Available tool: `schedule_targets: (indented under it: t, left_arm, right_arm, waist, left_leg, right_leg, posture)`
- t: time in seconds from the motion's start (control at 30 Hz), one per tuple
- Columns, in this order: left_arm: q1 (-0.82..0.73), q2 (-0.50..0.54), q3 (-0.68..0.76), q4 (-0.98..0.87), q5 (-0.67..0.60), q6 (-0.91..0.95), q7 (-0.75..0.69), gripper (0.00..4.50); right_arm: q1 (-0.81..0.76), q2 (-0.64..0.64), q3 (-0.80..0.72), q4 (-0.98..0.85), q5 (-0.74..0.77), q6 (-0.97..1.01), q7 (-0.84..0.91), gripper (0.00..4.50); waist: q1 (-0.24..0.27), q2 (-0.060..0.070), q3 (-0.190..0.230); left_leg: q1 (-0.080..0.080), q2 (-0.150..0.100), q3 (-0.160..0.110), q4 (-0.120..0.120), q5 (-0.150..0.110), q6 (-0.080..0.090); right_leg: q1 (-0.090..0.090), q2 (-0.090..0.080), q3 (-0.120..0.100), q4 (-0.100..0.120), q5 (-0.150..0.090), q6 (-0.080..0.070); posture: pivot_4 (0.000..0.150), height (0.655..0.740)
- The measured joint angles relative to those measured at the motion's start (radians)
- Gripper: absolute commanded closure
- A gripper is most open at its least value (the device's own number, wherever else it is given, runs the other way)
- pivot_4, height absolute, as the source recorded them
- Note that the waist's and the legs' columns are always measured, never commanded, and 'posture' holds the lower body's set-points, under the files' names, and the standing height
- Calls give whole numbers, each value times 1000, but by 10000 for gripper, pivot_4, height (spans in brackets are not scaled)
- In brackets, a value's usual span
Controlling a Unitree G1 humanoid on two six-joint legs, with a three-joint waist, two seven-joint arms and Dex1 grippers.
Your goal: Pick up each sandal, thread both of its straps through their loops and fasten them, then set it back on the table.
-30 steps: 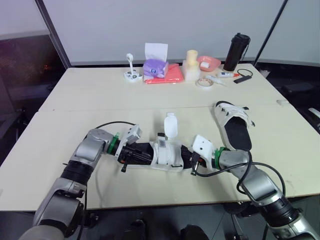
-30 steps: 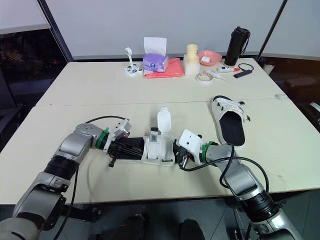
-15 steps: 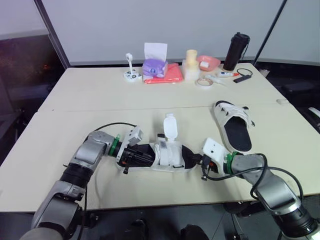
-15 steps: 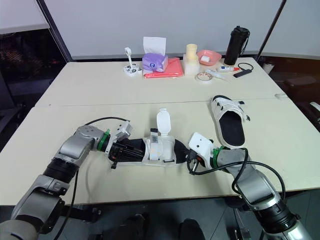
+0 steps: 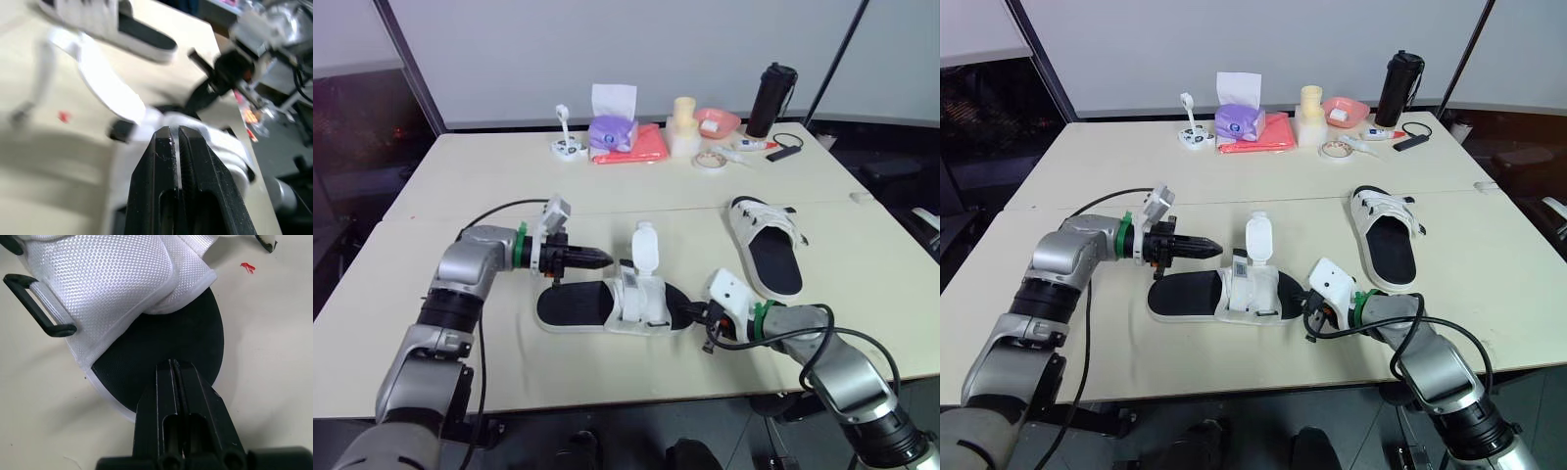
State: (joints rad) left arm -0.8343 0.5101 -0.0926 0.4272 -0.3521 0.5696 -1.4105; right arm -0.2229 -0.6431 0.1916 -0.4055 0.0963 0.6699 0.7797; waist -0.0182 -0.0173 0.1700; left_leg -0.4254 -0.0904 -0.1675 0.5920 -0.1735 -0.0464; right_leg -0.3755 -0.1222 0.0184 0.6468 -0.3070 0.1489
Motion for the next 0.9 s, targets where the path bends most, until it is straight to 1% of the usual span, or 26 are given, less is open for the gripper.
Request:
schedule_targets:
  t: [0.17, 0.3, 0.5, 0.53, 0.6, 0.63, 0.67, 0.77, 0.8, 0.9]
  left_arm:
    - [-10, -26, -10, 78, 10, -34, 17, 42903]
    - [-53, -54, -11, 151, 30, -79, 26, 42903]
    - [-147, -154, -12, 358, 106, -197, 147, 42903]
    - [-159, -162, -11, 383, 109, -207, 155, 37781]
    - [-183, -164, -6, 424, 109, -201, 154, 29997]
    - [-194, -164, 2, 439, 107, -192, 153, 24466]
    - [-202, -163, 8, 445, 106, -184, 151, 20346]
    - [-215, -163, 23, 463, 104, -178, 142, 4157]
    - [-217, -162, 31, 468, 102, -170, 140, 742]
    - [-225, -153, 58, 474, 88, -128, 133, 742]
  right_arm:
    - [-24, 37, 13, 39, 0, -14, 0, 45000]
    - [-38, 53, 24, 71, -7, -43, 0, 45000]
    - [-49, 50, 61, 87, -48, -89, 0, 45000]
    - [-48, 50, 62, 87, -51, -92, 0, 45000]
    - [-42, 50, 62, 86, -53, -96, 0, 45000]
    - [-40, 50, 61, 86, -54, -96, 0, 45000]
    - [-38, 50, 60, 85, -54, -97, 0, 45000]
    - [-35, 50, 60, 84, -56, -97, -3, 45000]
    - [-34, 50, 60, 84, -57, -97, -5, 45000]
    - [-33, 50, 60, 81, -59, -97, -8, 45000]
  waist:
    - [-8, 0, 0]
    - [-13, 0, 0]
    - [-28, -1, 0]
    - [-29, -1, 0]
    - [-29, -1, 0]
    - [-29, -1, 0]
    - [-29, -1, 0]
    - [-27, -1, 0]
    - [-27, -1, 0]
    - [-28, -1, 0]
  left_leg:
    - [0, 1, 0, 0, 0, 0]
    - [2, 1, 0, 0, 0, 0]
    - [3, 1, 0, 0, 0, 0]
    - [3, 1, 0, -1, 0, 0]
    - [3, 1, 0, -1, 0, 0]
    - [3, 1, 0, -1, 0, 0]
    - [3, 1, 0, -1, 0, 0]
    - [3, 1, 0, -1, 0, 0]
    - [3, 1, 0, -1, 0, 0]
    - [3, 1, 0, -1, 0, 0]
  right_leg:
    - [-1, 2, 0, 1, 0, -1]
    - [0, 3, 0, 1, 1, -1]
    - [1, 3, 0, 1, 1, -1]
    - [1, 3, 0, 2, 1, -1]
    - [1, 4, 0, 2, 1, -1]
    - [1, 4, 0, 2, 1, -1]
    - [1, 4, 0, 2, 1, -1]
    - [2, 4, 0, 2, 1, -1]
    - [2, 4, 0, 2, 1, -1]
    - [1, 4, 0, 2, 1, -1]
  posture:
    - [1500, 7400]
    - [1500, 7400]
    - [1500, 7400]
    - [1500, 7400]
    - [1500, 7400]
    - [1500, 7400]
    - [1500, 7400]
    - [1500, 7400]
    - [1500, 7400]
    - [1500, 7400]
